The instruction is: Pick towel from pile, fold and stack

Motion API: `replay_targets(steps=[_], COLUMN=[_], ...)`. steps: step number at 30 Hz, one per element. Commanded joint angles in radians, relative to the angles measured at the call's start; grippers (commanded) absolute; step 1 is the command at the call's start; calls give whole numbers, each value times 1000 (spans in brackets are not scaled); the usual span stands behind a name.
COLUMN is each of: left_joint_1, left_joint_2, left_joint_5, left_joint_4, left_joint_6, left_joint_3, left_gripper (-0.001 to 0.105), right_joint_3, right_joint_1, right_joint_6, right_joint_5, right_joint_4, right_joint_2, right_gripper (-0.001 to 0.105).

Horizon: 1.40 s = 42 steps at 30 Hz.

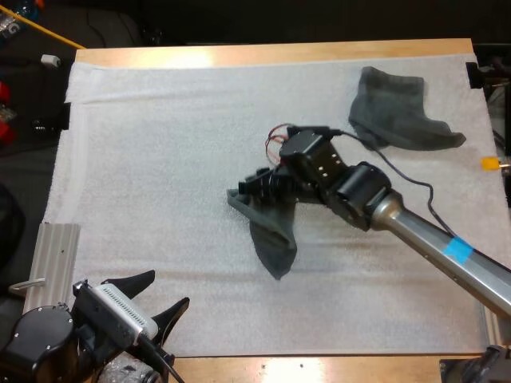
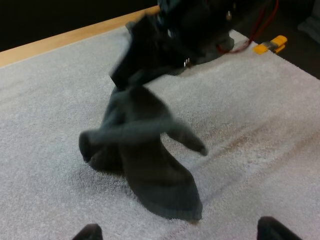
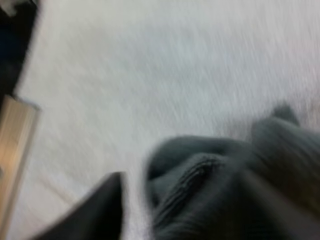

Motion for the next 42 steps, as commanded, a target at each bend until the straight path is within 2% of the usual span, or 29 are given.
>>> replay_targets(steps=[1,5,9,15,18,26,33,42], left_joint_1=[-4,-4,-4,-4,-4,-4,-4,-4], left_joint_2=[2,2,2,2,2,2,2,2], left_joint_5=[6,6,6,6,6,6,6,6], left_joint_4=[-3,-3,0,0,0,26,121,201], left_joint_6=[-12,-12,-12,-12,-12,-12,-12,-12], left_joint_3=[-6,-6,-6,-6,-6,-5,-4,-4], left_gripper=[60,60,60,60,60,60,60,60], right_joint_3=[-8,-8,-8,-8,-3,60,128,129], right_joint_1=[-5,-5,-5,6,21,113,212,245], right_joint_6=[-16,-61,-99,-139,-163,-163,-133,-83], right_joint_5=[9,46,51,49,54,70,70,70], right_joint_4=[-21,47,204,434,479,427,340,295], right_joint_2=[-29,-72,-105,-117,-117,-99,-34,117], right_gripper=[83,70,59,58,58,58,57,52])
